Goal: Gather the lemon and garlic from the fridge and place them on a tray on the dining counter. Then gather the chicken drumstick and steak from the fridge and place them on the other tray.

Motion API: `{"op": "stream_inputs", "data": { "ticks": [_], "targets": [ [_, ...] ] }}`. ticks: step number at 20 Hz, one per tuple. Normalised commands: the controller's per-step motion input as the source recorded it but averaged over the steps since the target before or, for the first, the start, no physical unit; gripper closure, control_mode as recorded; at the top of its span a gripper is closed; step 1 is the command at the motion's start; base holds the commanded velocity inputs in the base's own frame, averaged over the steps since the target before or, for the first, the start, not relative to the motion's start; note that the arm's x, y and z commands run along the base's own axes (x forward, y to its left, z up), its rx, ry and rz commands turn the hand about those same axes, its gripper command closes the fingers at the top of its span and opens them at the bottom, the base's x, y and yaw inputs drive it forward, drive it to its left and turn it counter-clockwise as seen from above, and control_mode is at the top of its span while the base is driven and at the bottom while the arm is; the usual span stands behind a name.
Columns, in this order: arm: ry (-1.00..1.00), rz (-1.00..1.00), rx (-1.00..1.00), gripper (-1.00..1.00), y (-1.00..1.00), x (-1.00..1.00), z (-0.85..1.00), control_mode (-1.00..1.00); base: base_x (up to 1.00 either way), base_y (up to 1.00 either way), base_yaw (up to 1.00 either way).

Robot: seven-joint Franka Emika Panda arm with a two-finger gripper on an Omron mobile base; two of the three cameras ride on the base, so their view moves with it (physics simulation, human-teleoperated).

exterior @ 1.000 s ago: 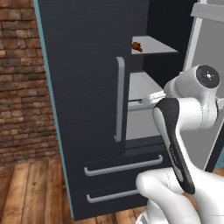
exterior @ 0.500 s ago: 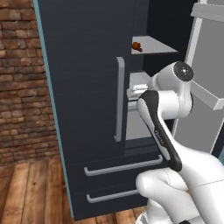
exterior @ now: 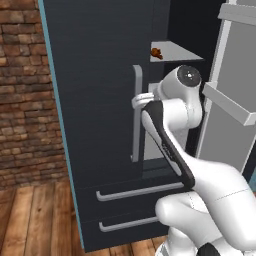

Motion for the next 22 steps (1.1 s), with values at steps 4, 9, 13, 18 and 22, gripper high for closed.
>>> {"op": "stream_inputs", "data": {
  "ticks": [4,9,13,18,22],
  "targets": [
    [-0.04,0.00,0.00,-1.00,-0.01,0.50,-0.06,-1.00,0.00,0.00,0.00],
    [0.00,0.00,0.00,-1.00,0.00,0.63,-0.03,-1.00,0.00,0.00,0.00],
    [0.01,0.00,0.00,-1.00,0.00,0.76,-0.03,-1.00,0.00,0.00,0.00],
    [0.02,0.00,0.00,-1.00,0.05,0.72,-0.11,-1.00,0.00,0.00,0.00],
    [0.00,0.00,0.00,-1.00,0.18,0.60,-0.17,-1.00,0.00,0.00,0.00]
  ]
}}
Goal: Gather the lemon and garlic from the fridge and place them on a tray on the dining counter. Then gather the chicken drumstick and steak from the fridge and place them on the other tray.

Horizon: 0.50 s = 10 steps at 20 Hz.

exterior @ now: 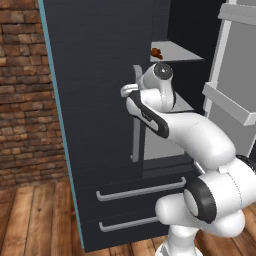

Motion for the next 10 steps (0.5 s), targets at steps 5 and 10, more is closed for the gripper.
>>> {"op": "stream_inputs", "data": {
  "ticks": [5,10],
  "targets": [
    [0.00,0.00,0.00,-1.00,0.20,0.61,-0.19,-1.00,0.00,0.00,0.00],
    [0.03,-0.02,0.00,1.00,0.12,0.37,-0.06,-1.00,0.00,0.00,0.00]
  ]
}}
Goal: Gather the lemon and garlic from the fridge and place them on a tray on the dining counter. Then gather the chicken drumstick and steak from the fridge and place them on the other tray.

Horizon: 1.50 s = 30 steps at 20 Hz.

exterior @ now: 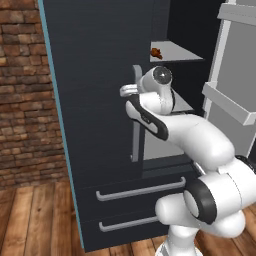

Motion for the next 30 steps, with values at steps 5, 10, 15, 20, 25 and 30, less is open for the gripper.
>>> {"op": "stream_inputs", "data": {
  "ticks": [5,10,15,20,25,30],
  "targets": [
    [-0.01,0.08,0.00,1.00,0.19,-0.40,0.00,-1.00,0.00,0.00,0.00],
    [0.00,0.19,0.00,1.00,0.53,-0.76,0.00,-1.00,0.00,0.00,0.00],
    [0.00,0.20,-0.02,1.00,0.91,-0.90,-0.01,-1.00,0.00,0.00,0.00],
    [0.00,0.18,0.00,1.00,0.96,-0.94,0.00,-1.00,0.00,0.00,0.00],
    [-0.02,0.12,0.00,-1.00,0.85,-1.00,-0.02,-1.00,0.00,0.00,0.00],
    [-0.16,-0.07,0.13,-1.00,-0.24,-1.00,0.10,-1.00,0.00,0.00,0.00]
  ]
}}
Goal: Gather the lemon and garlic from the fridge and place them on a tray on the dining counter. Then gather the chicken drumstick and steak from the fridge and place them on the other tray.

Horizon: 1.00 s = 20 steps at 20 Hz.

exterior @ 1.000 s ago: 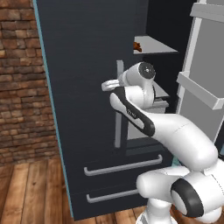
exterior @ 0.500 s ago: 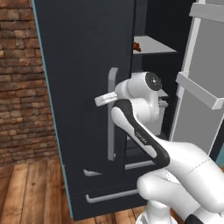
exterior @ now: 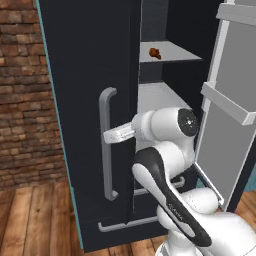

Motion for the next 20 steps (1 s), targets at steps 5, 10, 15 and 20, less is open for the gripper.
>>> {"op": "stream_inputs", "data": {
  "ticks": [5,10,15,20],
  "targets": [
    [-0.06,-0.07,0.31,-1.00,-0.93,-0.90,0.26,-1.00,0.00,0.00,0.00],
    [0.18,-0.14,0.38,-1.00,-1.00,-0.03,0.30,-1.00,0.00,0.00,0.00],
    [0.25,0.00,0.36,-1.00,-0.86,0.46,0.04,-1.00,0.00,0.00,0.00],
    [0.24,0.21,0.21,-1.00,-0.24,1.00,-0.13,-1.00,0.00,0.00,0.00]
  ]
}}
